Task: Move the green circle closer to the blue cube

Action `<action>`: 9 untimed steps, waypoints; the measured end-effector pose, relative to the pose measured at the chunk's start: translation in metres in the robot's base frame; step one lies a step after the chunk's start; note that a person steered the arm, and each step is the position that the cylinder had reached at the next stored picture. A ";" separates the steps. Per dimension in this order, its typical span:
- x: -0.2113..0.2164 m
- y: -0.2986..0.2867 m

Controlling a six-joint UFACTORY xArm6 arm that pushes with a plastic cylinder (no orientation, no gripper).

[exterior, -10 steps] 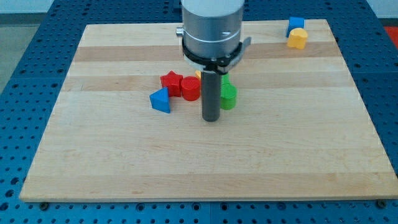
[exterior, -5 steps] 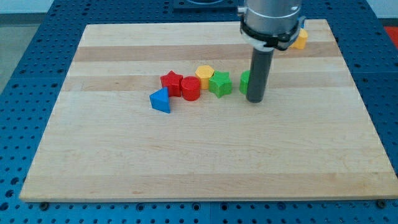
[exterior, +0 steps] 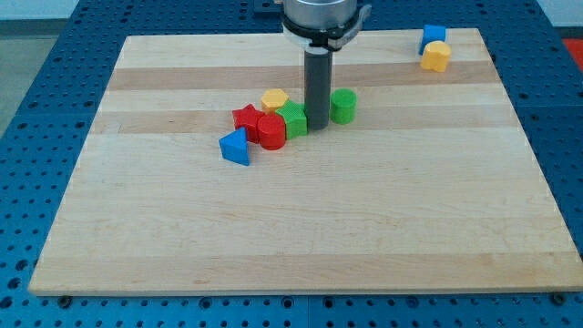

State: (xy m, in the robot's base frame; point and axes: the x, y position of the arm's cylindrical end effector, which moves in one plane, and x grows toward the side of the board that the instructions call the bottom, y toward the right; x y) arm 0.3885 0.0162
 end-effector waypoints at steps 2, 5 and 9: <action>-0.002 0.038; -0.064 0.090; -0.114 0.056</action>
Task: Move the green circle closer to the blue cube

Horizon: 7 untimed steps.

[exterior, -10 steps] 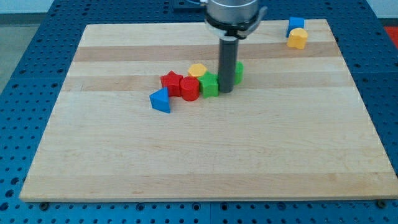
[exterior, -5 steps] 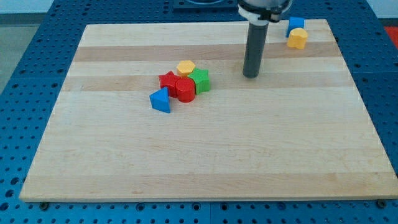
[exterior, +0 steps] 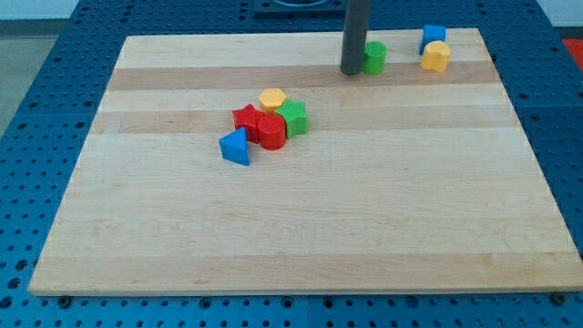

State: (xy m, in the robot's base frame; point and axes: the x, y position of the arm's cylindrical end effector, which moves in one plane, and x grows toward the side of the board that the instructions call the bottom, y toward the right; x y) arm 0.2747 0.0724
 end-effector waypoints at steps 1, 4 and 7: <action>-0.011 0.004; -0.001 0.044; 0.005 0.079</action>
